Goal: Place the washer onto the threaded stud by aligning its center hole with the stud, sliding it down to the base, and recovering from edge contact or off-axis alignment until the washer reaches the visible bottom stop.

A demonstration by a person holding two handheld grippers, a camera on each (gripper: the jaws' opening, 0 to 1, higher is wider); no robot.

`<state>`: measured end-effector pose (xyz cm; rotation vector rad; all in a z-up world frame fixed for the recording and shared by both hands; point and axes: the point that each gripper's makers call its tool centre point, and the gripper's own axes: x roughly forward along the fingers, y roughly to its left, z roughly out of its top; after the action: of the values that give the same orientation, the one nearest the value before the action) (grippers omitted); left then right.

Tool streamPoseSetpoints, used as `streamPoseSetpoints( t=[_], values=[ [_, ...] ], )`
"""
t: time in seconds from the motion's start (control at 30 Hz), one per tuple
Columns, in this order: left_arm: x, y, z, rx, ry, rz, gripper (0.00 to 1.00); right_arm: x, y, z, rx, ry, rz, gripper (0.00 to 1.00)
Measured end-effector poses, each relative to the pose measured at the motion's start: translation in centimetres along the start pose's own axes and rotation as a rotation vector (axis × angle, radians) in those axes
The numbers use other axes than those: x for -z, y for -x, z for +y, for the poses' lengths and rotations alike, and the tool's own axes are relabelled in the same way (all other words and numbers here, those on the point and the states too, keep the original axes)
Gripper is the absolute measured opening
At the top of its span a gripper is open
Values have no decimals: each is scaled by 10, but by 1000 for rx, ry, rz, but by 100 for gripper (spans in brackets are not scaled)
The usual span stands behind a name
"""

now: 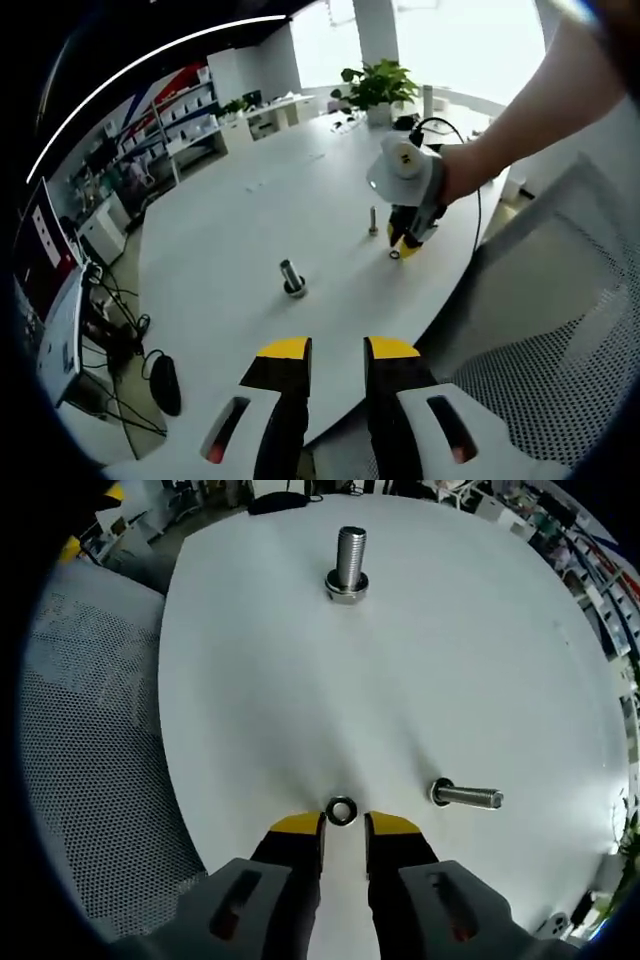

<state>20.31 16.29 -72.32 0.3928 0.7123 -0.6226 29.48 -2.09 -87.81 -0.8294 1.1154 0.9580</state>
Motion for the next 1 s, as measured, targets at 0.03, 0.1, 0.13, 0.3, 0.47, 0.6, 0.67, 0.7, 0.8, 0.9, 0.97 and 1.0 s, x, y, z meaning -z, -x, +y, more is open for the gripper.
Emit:
streamPoseSetpoints(
  t=[0.03,0.1,0.13,0.3,0.47,0.6,0.67,0.7,0.8,0.9,0.97,1.0],
  values=[
    [0,0,0,0,0,0,19,0,0,-1,2,-7,-3,17],
    [0,0,0,1,-1,-1,19,0,0,-2,-8,-13,-7,16],
    [0,0,0,1,0,0,19,0,-1,-3,-16,-21,-13,16],
    [0,-1,-1,8,0,4,18,-1,-1,-3,-50,-53,-24,16],
    [1,-2,-2,12,-2,10,18,-5,-2,-1,-54,-63,-20,18],
    [-1,-1,-1,10,1,-2,18,-8,-4,0,-45,-45,-11,18],
    [-1,-1,-1,12,3,0,18,-8,-3,-1,-62,-26,8,17],
    [0,-2,-1,12,3,5,18,-7,-3,-2,-76,-8,30,17],
    [0,-2,-2,15,4,5,18,-6,-3,-2,-92,18,61,16],
    [1,-2,-1,14,4,6,18,-6,-4,-2,-88,-14,78,16],
    [0,-2,-1,12,8,4,18,-6,-4,-2,-92,4,102,16],
    [0,-2,-1,12,9,4,18,-6,-4,-1,-95,21,118,16]
  ],
)
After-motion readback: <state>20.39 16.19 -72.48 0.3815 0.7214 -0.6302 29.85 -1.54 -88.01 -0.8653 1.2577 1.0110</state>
